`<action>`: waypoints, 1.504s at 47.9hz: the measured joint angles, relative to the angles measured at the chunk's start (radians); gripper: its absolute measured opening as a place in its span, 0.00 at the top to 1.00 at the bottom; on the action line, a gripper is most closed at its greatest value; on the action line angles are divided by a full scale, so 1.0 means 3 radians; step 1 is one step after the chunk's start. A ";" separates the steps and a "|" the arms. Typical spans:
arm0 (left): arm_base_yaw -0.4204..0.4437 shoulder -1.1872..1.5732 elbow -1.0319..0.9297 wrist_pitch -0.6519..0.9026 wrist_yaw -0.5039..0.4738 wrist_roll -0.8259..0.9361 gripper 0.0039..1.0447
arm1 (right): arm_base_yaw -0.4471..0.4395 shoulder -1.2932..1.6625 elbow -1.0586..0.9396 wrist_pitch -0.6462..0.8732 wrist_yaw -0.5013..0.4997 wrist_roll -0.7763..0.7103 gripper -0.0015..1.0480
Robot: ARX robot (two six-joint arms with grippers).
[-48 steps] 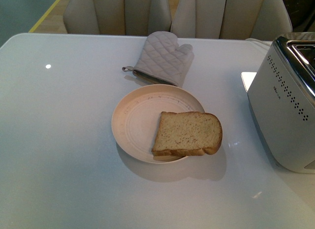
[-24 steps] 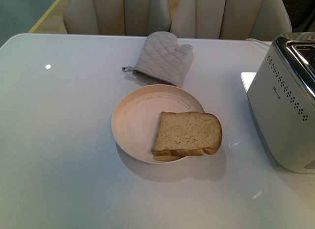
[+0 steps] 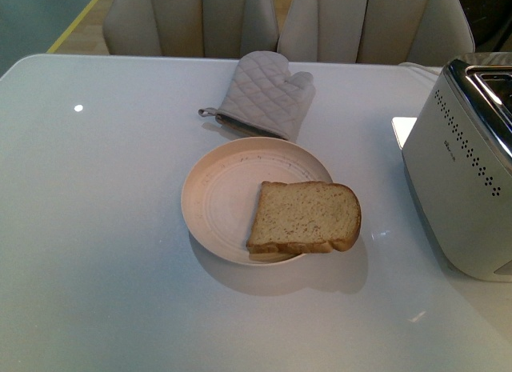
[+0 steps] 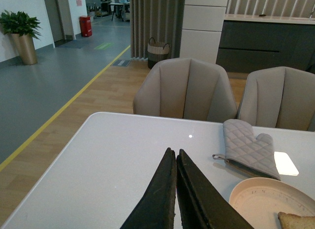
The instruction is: Put bread into toaster
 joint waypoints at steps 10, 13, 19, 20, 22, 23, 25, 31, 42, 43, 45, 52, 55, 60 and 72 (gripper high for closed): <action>0.0000 -0.0247 0.0000 -0.0245 -0.0001 0.0000 0.97 | 0.0000 0.0000 0.0000 0.0000 0.0000 0.0000 0.08; 0.0000 -0.0305 0.0000 -0.0303 0.0000 0.0000 0.97 | 0.0000 0.0000 0.0000 0.0000 0.0000 0.0000 0.08; 0.0000 -0.0399 0.0000 -0.0389 -0.0001 0.0000 0.97 | 0.0000 0.0000 0.0000 0.0000 0.0000 0.0000 0.08; 0.0000 -0.0416 0.0000 -0.0408 0.0000 0.0000 0.97 | 0.0000 0.0000 0.0000 0.0000 0.0000 0.0000 0.08; 0.0000 -0.0439 0.0000 -0.0434 0.0000 0.0000 0.97 | 0.0000 0.0000 0.0000 0.0000 0.0000 0.0000 0.08; 0.0000 -0.0453 0.0000 -0.0449 -0.0001 0.0000 0.97 | 0.0000 0.0000 0.0000 0.0000 0.0000 0.0000 0.08; 0.0000 -0.0483 0.0000 -0.0478 -0.0001 0.0000 0.97 | 0.0000 0.0000 0.0000 0.0000 0.0000 0.0000 0.08; 0.0001 -0.0853 0.0001 -0.0969 0.0001 0.0001 0.97 | 0.0000 0.0000 0.0000 0.0000 0.0000 0.0001 0.08; 0.0001 -0.1069 0.0001 -0.1087 0.0001 -0.0001 0.97 | 0.0000 0.0000 0.0000 0.0000 0.0000 0.0000 0.08; 0.0001 -0.1071 0.0001 -0.1087 0.0000 0.0001 0.94 | 0.0000 0.0000 0.0000 0.0000 0.0000 0.0000 0.08; 0.0001 -0.1071 0.0001 -0.1087 0.0000 0.0001 0.85 | 0.0000 0.0000 0.0000 0.0000 0.0000 0.0000 0.08; 0.0001 -0.1071 0.0001 -0.1087 -0.0001 0.0001 0.58 | 0.0102 0.0409 0.0290 -0.0745 0.0092 0.0266 0.08; 0.0001 -0.1073 0.0001 -0.1087 0.0001 0.0001 0.44 | 0.0320 0.1011 0.0505 -0.1106 0.0145 0.0479 0.08; 0.0001 -0.1073 0.0001 -0.1087 0.0000 0.0001 0.26 | 0.0628 0.1610 0.0678 -0.0768 0.0244 0.0659 0.08; 0.0001 -0.1073 0.0001 -0.1087 0.0000 0.0009 0.06 | 0.1097 0.3558 0.1307 0.0268 0.0034 0.1232 0.08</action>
